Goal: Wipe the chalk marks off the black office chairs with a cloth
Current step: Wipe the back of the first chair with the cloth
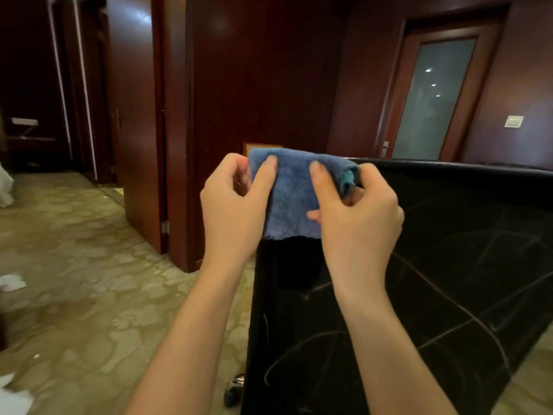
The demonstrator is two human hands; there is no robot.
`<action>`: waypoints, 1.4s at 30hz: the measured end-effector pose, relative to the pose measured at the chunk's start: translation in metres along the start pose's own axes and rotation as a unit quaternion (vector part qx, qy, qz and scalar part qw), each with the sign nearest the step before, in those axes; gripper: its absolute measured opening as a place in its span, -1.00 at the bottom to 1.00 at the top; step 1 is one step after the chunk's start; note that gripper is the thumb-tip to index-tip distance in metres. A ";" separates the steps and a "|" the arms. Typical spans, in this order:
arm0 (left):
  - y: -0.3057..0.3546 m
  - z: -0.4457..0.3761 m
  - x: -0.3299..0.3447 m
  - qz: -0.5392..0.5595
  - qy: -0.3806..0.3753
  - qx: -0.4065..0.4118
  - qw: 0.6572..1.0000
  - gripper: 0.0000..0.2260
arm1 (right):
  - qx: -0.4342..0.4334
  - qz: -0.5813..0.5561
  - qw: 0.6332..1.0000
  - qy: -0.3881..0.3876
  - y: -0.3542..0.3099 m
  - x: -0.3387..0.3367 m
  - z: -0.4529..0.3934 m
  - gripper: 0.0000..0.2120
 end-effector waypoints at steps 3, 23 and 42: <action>-0.018 0.001 0.001 0.042 -0.017 -0.043 0.998 -0.68 | 0.003 0.035 0.999 0.018 0.005 0.004 0.005 -0.70; -0.104 0.038 -0.039 -0.059 0.016 -0.061 0.996 -0.89 | 0.089 0.043 0.994 -0.052 0.066 0.048 0.068 -0.73; -0.118 0.109 -0.024 0.007 -0.017 -0.100 0.995 -0.75 | 0.103 0.032 0.993 -0.044 0.096 0.040 0.127 -0.79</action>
Point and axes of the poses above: each hand's wrist, its own z-axis away from the middle knuckle, its own x-axis out of the palm, y = z × x, the point moved 8 cm from there along -z, towards the middle knuckle, and after that the axes turned 7 degrees about z, right-handed, at the moved point
